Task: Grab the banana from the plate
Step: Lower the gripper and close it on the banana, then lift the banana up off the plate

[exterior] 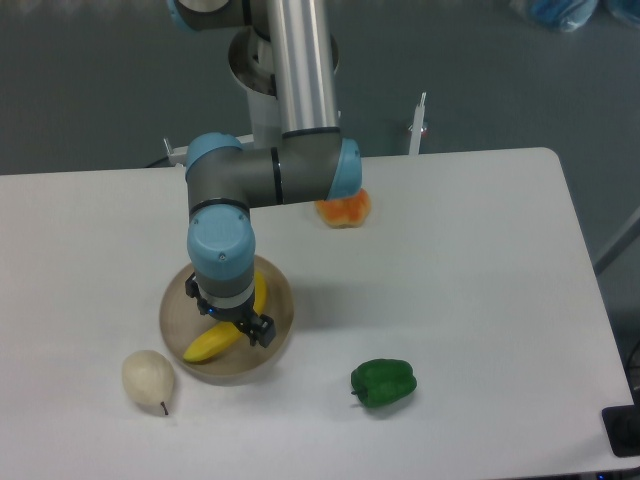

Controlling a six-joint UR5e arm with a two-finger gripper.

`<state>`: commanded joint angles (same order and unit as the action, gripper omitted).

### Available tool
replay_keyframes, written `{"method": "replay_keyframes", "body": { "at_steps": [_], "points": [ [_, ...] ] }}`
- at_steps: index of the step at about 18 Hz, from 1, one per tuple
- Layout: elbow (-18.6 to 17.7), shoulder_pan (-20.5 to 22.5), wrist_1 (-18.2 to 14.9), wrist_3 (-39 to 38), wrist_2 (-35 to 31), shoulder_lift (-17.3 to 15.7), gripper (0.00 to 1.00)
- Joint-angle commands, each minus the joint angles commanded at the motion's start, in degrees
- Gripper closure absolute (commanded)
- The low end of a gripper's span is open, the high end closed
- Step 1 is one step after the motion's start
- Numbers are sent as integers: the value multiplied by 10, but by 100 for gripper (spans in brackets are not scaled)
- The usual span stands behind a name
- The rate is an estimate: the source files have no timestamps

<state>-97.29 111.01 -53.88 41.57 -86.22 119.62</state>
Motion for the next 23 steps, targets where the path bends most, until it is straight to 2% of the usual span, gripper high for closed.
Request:
{"method": "replay_keyframes", "body": {
  "at_steps": [2,3,4,6,8,10,11,14,18,20,23],
  "points": [
    [0,-1,3,-1,0,4,0],
    [0,-3,3,-1,0,6,5],
    [0,-4,3,-4,-1,10,18],
    [4,-4,3,-32,0,8,52],
    [9,-4,2,-39,3,4,76],
    [11,-3,0,-38,5,-1,95],
    [11,-3,-1,-38,5,-7,100],
    [12,14,-10,-34,5,-32,100],
    [18,54,-42,-26,13,-68,100],
    [33,76,-59,-12,18,-84,100],
    [67,115,-96,28,18,-86,100]
  ]
}}
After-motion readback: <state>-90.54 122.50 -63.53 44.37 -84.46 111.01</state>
